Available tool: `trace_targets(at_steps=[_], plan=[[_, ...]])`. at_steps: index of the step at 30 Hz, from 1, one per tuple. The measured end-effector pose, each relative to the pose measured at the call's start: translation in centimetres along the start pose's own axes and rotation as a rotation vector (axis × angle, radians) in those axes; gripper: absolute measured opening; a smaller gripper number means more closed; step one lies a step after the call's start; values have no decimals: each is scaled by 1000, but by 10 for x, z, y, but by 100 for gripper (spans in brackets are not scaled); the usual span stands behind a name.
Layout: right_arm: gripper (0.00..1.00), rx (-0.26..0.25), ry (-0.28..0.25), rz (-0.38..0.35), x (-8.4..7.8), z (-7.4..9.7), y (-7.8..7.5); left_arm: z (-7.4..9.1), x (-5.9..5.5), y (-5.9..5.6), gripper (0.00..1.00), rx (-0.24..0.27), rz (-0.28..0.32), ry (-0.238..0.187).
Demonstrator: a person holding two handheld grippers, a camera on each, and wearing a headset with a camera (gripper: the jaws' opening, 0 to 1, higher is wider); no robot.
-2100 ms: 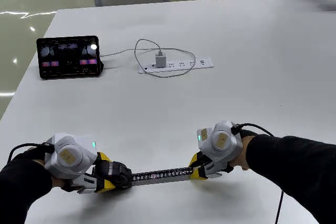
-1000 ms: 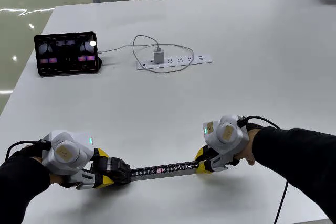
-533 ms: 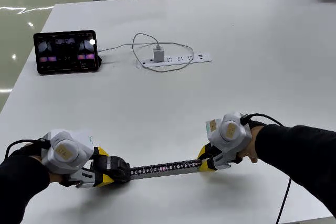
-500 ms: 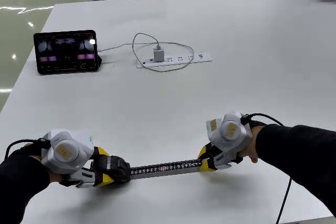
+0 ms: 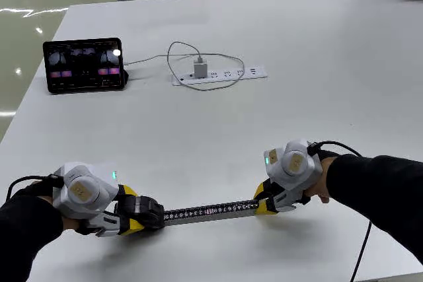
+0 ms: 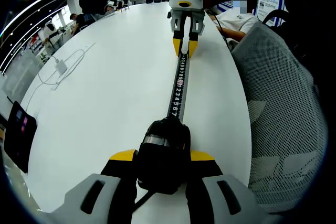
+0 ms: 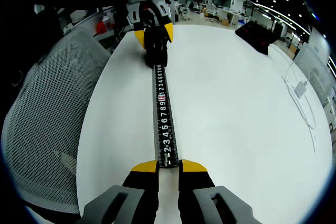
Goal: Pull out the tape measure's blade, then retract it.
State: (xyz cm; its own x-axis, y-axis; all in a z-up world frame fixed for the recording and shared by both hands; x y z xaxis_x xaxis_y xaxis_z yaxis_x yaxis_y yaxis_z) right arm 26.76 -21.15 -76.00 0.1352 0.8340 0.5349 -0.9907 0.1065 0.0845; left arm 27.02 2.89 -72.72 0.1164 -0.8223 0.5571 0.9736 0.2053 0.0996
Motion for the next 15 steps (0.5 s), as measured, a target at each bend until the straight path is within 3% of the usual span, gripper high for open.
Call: trace_targets(at_steps=[15], plan=[[9, 3, 13, 10, -8, 5, -1, 0, 0, 1, 30, -1, 2, -1]])
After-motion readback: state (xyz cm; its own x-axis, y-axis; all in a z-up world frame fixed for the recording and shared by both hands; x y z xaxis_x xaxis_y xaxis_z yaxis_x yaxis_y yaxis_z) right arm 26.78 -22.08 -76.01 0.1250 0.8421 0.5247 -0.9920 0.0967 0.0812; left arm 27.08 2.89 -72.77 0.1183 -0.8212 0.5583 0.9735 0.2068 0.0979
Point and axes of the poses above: the centre of the closed fingertips' face, and the gripper's own axes: z roughly backward along the fingers, y roughly to its left, x roughly out of its top, the point moved 2 cm from there along z, roughly backward along the fingers, and after that the axes turned 3 degrees about -z, right-handed, at the moved point
